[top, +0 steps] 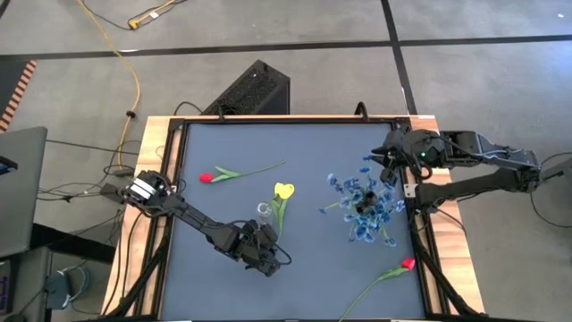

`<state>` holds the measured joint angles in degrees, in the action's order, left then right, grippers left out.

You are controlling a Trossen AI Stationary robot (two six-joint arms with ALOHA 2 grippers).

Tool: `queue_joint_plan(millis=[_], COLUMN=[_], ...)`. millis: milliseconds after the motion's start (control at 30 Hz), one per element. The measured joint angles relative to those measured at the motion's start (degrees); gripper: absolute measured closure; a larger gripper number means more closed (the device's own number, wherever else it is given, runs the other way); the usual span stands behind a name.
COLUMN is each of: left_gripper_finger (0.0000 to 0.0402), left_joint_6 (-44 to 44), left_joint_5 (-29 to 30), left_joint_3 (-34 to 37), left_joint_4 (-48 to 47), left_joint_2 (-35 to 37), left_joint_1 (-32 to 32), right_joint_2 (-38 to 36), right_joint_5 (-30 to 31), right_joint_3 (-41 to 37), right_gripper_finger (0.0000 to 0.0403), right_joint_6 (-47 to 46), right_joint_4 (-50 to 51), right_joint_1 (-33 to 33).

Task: Sort flowers into vase by color
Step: Put the yellow flower into the transparent vase

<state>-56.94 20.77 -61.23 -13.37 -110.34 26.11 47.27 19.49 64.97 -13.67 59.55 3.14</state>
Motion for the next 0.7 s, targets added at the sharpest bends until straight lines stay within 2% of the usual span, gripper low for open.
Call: queue_joint_plan(millis=[233, 433, 700], left_gripper_finger=[0.03, 0.0387, 0.0401], left_joint_6=[1.4, 4.0, 13.63], left_joint_5=[-4.15, -4.94, -2.68], left_joint_3=[-0.15, -0.1, 0.67], left_joint_4=[-4.53, -7.13, -7.16], left_joint_2=[0.03, 0.04, 4.78], left_joint_1=[-0.01, 0.37, 1.43], right_joint_2=[-0.02, 0.0, 0.0], right_joint_5=[0.07, 0.11, 0.11], right_joint_3=[0.0, 0.0, 0.0], right_gripper_finger=[0.0287, 0.0287, 0.0287], right_joint_6=[0.0, 0.02, 0.04], right_joint_4=[0.0, -0.01, 0.0], right_joint_1=[0.0, 0.0, 0.0])
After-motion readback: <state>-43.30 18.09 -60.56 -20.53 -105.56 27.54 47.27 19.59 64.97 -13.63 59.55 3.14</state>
